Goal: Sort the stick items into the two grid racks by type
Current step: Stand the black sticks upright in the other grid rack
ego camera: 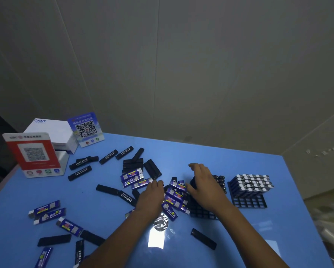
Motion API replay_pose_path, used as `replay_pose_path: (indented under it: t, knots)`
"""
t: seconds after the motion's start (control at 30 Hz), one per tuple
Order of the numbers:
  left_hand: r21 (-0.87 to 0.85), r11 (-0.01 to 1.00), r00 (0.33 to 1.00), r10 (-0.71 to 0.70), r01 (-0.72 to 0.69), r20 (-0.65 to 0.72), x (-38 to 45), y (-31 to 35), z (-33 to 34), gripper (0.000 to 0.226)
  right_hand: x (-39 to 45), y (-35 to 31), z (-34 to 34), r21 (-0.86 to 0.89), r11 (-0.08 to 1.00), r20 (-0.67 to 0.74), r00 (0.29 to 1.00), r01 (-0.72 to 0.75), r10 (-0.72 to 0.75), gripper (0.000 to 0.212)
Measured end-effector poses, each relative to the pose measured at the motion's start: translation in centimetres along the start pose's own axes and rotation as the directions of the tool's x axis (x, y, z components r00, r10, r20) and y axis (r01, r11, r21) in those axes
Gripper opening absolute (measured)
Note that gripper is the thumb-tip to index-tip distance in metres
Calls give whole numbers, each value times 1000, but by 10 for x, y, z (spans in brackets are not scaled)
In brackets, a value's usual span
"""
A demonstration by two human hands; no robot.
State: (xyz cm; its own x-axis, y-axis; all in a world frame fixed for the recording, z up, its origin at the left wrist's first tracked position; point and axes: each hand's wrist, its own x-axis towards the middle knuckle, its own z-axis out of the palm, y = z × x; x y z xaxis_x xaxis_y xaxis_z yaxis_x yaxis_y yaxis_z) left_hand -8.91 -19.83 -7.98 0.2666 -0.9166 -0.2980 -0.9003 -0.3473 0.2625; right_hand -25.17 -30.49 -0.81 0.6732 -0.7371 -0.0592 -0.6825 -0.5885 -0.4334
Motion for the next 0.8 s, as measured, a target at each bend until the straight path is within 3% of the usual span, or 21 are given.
replay_pose_path:
  t: [0.23,0.53,0.8]
  knots:
    - [-182,983,996,-9,-8,-92,-4,-18,-9,61,-7,-1,-4,-10,1000,-41,999,-2,1,52]
    - [-619,785,982,-131,18,-138,-22,-42,-32,45,-13,-17,1,27,1000,-85,996,9,-7,48]
    - [-715,699,980,-160,31,-115,-40,-40,-45,50,-29,-30,6,73,997,-135,991,12,-2,43]
